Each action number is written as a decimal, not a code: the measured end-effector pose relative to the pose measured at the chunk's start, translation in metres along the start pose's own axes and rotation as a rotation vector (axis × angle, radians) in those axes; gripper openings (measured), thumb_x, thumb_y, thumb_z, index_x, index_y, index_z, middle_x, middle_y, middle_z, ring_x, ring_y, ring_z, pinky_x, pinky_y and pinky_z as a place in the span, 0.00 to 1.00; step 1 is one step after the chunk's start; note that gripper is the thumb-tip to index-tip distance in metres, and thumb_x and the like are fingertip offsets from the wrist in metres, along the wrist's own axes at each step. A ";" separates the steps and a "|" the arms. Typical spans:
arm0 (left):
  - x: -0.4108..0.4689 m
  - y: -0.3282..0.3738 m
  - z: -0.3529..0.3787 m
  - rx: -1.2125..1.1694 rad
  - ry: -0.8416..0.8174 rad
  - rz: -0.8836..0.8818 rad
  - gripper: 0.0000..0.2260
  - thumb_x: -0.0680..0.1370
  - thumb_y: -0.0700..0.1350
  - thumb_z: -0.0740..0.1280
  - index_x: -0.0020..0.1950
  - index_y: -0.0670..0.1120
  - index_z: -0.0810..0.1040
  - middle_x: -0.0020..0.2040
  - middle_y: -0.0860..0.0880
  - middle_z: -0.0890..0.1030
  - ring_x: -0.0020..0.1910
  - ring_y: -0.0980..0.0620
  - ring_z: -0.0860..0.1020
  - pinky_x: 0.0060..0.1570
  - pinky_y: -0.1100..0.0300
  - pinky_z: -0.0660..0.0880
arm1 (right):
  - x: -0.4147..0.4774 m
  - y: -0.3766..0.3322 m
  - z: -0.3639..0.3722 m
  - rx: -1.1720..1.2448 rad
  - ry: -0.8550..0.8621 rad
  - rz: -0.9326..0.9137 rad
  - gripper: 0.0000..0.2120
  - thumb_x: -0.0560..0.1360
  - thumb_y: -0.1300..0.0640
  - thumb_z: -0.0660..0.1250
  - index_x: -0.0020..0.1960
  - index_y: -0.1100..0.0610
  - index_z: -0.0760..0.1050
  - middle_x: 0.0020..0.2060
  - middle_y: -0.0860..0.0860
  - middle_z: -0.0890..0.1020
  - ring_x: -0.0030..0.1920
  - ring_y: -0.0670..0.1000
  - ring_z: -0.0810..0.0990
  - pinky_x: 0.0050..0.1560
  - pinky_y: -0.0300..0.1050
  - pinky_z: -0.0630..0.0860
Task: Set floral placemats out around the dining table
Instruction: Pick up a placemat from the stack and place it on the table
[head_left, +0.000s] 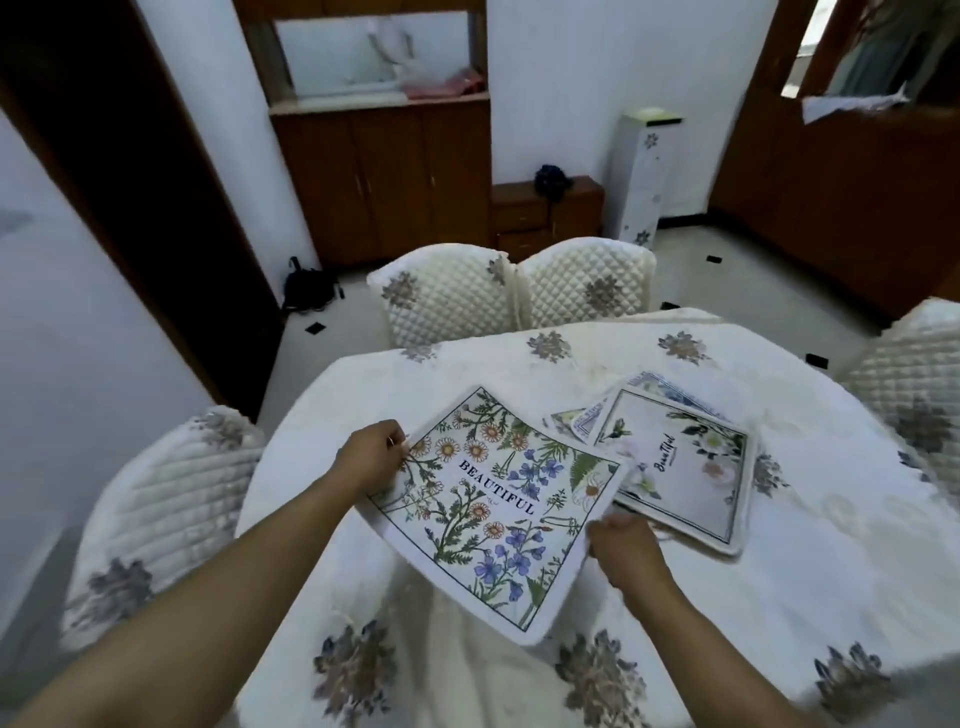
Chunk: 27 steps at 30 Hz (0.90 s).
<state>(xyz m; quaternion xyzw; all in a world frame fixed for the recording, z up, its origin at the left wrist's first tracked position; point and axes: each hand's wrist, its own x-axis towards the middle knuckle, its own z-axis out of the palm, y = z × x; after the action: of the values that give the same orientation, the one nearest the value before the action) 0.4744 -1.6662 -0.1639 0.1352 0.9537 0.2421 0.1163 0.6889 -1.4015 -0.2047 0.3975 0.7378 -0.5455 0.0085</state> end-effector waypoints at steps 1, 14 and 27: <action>-0.003 -0.010 -0.011 0.011 0.023 0.004 0.05 0.78 0.46 0.66 0.41 0.49 0.73 0.41 0.48 0.78 0.44 0.45 0.75 0.40 0.55 0.68 | -0.001 -0.007 0.011 -0.002 -0.022 -0.018 0.12 0.73 0.63 0.63 0.31 0.58 0.66 0.22 0.52 0.67 0.23 0.50 0.63 0.32 0.42 0.60; -0.030 -0.201 -0.127 -0.015 0.147 -0.068 0.06 0.78 0.46 0.66 0.42 0.49 0.74 0.41 0.48 0.81 0.41 0.48 0.77 0.37 0.58 0.69 | -0.028 -0.096 0.192 -0.045 -0.141 -0.147 0.11 0.70 0.62 0.62 0.29 0.57 0.67 0.26 0.57 0.67 0.26 0.51 0.60 0.31 0.44 0.57; 0.080 -0.293 -0.202 -0.097 -0.091 0.281 0.06 0.78 0.45 0.67 0.41 0.50 0.74 0.37 0.50 0.80 0.33 0.53 0.75 0.33 0.60 0.69 | -0.104 -0.136 0.329 0.105 0.232 0.011 0.19 0.71 0.64 0.63 0.24 0.54 0.63 0.23 0.54 0.65 0.25 0.50 0.60 0.34 0.47 0.57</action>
<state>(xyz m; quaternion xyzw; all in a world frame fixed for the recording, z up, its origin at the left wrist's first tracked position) 0.2820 -1.9756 -0.1476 0.2722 0.9064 0.2954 0.1307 0.5406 -1.7406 -0.1826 0.4619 0.7019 -0.5339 -0.0947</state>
